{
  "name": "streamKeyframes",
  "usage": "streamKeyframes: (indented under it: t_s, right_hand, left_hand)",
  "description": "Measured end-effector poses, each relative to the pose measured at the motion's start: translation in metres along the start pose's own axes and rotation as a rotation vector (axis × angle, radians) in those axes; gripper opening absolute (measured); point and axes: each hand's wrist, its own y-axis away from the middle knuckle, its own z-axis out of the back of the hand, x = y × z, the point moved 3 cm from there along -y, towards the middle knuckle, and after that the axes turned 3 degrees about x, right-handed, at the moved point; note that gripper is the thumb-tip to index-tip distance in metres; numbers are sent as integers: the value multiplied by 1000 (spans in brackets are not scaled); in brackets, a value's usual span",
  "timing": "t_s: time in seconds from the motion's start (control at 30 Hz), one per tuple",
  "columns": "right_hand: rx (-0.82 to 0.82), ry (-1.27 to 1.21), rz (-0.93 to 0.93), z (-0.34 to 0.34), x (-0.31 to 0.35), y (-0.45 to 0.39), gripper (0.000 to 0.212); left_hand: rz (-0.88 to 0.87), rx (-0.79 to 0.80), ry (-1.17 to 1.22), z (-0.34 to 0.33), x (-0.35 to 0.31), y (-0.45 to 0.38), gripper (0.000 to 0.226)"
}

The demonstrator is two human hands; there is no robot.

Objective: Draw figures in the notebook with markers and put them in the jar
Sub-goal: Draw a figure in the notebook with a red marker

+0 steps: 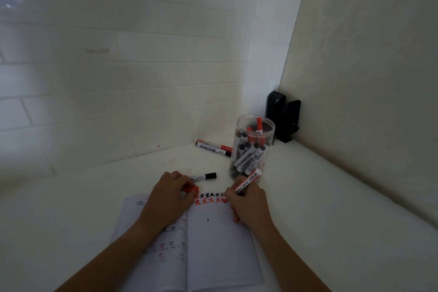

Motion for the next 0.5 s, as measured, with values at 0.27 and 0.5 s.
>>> streamKeyframes:
  t_s: [0.27,0.5]
  right_hand:
    - [-44,-38,-15,-1,-1,-2,24]
    - [6,3,15,-3,-2,-2,19]
  left_hand:
    - [-25,-7,2,0,0,-1,18]
    - [3,5,3,0,-1,0,7]
